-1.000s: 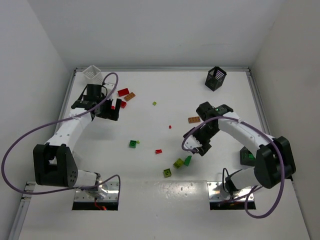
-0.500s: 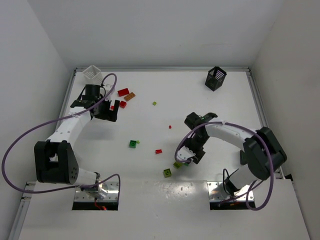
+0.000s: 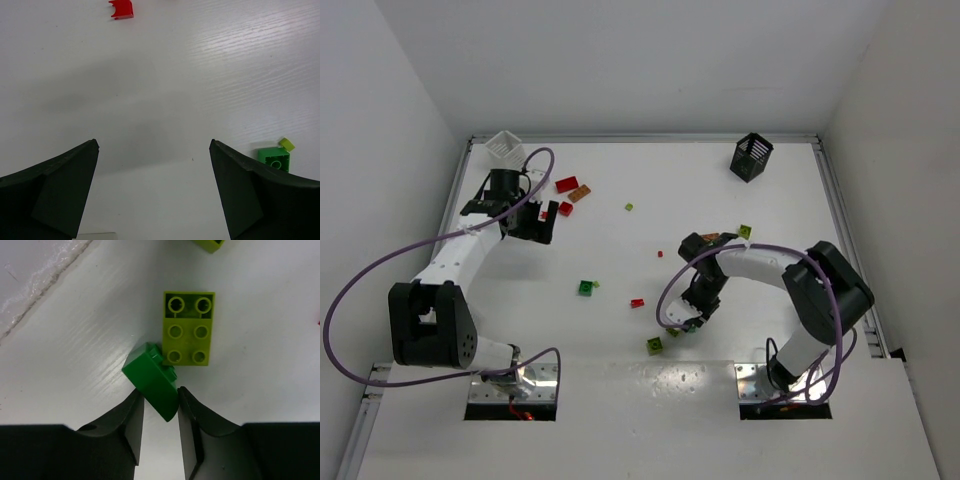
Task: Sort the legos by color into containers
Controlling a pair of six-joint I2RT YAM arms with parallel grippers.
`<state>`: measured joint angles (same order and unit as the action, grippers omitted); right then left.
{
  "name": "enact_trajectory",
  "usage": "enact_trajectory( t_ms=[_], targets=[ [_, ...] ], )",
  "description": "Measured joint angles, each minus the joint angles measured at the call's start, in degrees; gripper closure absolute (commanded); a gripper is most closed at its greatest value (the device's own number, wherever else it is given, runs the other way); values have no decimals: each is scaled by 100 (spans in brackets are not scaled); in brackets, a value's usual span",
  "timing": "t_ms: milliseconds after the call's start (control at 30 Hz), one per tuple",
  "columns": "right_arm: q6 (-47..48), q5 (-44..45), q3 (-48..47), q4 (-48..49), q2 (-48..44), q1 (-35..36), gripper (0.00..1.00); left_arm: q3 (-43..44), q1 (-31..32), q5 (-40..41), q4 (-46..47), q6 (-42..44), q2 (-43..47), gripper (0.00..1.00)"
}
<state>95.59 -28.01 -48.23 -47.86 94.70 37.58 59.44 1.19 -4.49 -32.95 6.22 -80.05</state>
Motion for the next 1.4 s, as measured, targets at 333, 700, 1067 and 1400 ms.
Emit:
enact_trajectory(
  t_ms=[333, 700, 1067, 1400],
  targets=[
    [-210, 98, 175, 24, -188, 13, 90, 0, -7, -11, 2, 22, 0, 0],
    [-2293, 660, -964, -212, -1453, -431, 96, -2, -7, -129, 50, 234, 0, 0],
    [-3051, 2277, -1941, -2002, -2297, -2612, 97, 214, -7, -527, 61, 365, -361, 0],
    [-2824, 3711, -1947, -2789, -3150, -3626, 98, 730, 74, -778, 79, 393, -754, 0]
  ],
)
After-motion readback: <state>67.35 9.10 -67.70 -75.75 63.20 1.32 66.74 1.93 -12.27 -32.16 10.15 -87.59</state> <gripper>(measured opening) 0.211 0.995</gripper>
